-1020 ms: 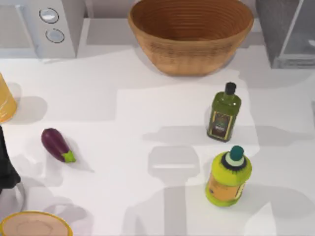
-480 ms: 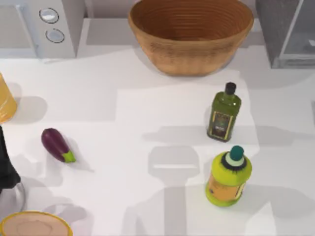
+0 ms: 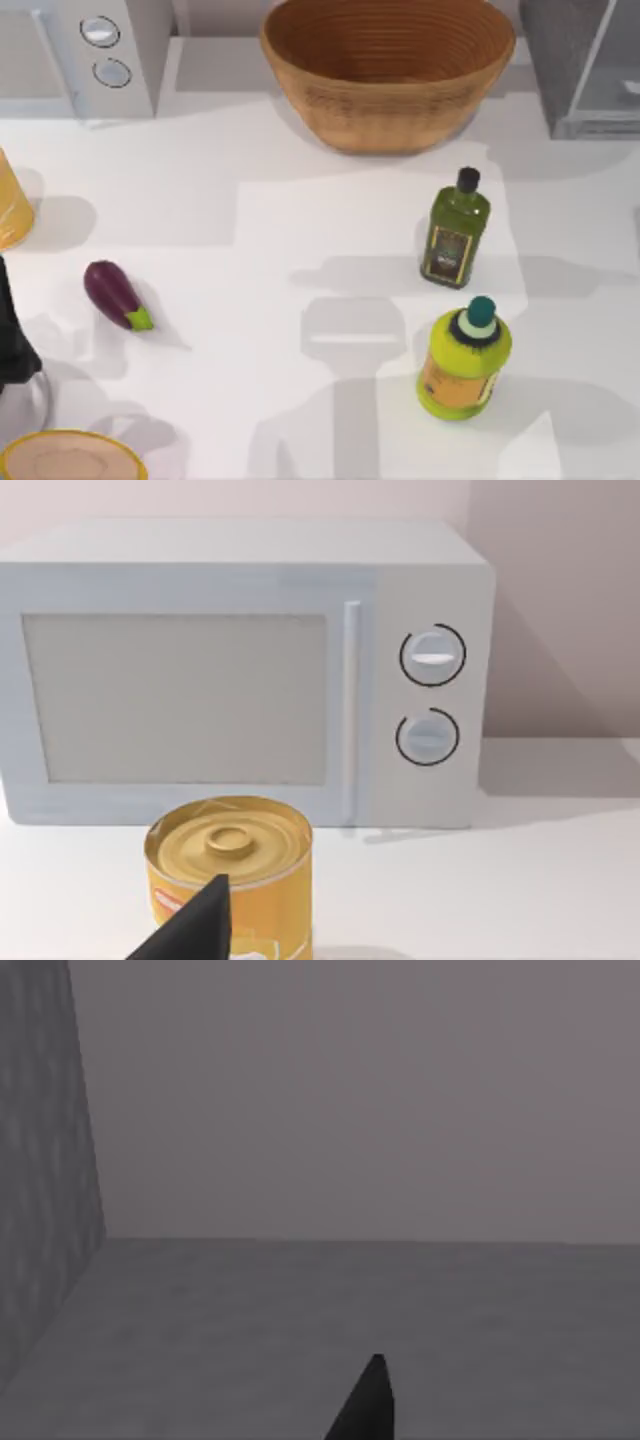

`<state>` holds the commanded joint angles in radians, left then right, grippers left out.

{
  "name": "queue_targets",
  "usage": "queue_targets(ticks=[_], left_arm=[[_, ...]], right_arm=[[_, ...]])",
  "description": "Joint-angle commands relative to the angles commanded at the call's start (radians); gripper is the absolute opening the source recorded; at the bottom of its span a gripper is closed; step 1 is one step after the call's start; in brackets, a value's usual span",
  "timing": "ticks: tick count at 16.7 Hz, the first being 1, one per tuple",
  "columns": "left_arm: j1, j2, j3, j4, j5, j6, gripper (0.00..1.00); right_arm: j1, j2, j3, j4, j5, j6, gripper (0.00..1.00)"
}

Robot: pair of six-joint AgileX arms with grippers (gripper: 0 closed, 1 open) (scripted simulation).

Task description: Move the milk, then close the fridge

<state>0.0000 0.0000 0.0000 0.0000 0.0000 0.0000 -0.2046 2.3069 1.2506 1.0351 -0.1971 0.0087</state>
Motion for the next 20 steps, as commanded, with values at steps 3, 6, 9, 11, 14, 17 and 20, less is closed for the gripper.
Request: queue_targets(ticks=[3,6,9,11,14,17,20], left_arm=[[0.000,0.000,0.000,0.000,0.000,0.000,1.00],[0.000,0.000,0.000,0.000,0.000,0.000,1.00],[0.000,0.000,0.000,0.000,0.000,0.000,1.00],[0.000,0.000,0.000,0.000,0.000,0.000,1.00],[0.000,0.000,0.000,0.000,0.000,0.000,1.00],[0.000,0.000,0.000,0.000,0.000,0.000,1.00],[0.000,0.000,0.000,0.000,0.000,0.000,1.00]], right_arm=[[0.000,0.000,0.000,0.000,0.000,0.000,0.98],[0.000,0.000,0.000,0.000,0.000,0.000,1.00],[0.000,0.000,0.000,0.000,0.000,0.000,1.00],[0.000,0.000,0.000,0.000,0.000,0.000,1.00],[0.004,-0.010,-0.006,-0.004,0.000,0.001,1.00],[0.017,-0.104,-0.056,-0.045,0.004,0.003,1.00],[0.036,-0.293,-0.155,-0.127,0.017,0.003,1.00]])
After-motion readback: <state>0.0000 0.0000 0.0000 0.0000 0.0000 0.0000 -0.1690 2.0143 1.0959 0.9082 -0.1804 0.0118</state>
